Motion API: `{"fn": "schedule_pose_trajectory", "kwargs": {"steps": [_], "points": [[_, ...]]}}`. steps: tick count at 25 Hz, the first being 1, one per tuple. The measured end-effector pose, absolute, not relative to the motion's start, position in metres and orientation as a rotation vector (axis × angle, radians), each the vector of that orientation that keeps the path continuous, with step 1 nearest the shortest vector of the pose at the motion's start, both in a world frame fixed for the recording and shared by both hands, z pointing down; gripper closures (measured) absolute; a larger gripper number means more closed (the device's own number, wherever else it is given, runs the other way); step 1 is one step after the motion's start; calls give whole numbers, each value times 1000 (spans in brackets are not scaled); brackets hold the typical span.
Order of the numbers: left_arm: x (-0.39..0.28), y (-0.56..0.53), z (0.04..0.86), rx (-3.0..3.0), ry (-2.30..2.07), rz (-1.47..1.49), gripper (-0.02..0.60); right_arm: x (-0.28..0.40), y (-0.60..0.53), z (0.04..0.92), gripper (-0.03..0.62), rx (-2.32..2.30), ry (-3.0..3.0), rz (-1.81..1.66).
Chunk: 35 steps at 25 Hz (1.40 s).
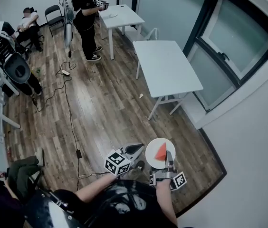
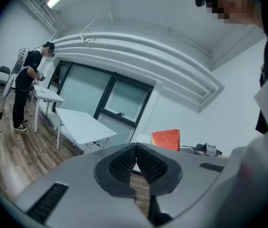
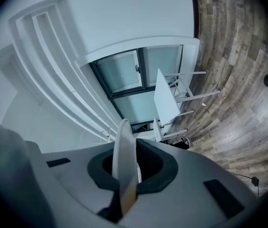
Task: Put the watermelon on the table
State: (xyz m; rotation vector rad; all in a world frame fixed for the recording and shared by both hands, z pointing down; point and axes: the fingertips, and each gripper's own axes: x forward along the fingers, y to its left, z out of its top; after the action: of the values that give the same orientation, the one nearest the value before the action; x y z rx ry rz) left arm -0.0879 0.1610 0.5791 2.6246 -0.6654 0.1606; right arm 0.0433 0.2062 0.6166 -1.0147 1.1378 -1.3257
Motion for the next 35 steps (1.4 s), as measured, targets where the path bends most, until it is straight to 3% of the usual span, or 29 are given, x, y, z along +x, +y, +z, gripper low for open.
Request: {"fn": "schedule_pose_trajectory", "kwargs": {"steps": [12, 21, 35], "points": [[2, 79, 568, 2656, -769, 170, 577, 124, 114, 616, 572, -940, 1192, -1382], [37, 13, 581, 2631, -767, 209, 577, 161, 63, 637, 572, -973, 1120, -1403], [67, -170, 578, 2651, -658, 148, 577, 191, -110, 627, 572, -1045, 1117, -1327]]}}
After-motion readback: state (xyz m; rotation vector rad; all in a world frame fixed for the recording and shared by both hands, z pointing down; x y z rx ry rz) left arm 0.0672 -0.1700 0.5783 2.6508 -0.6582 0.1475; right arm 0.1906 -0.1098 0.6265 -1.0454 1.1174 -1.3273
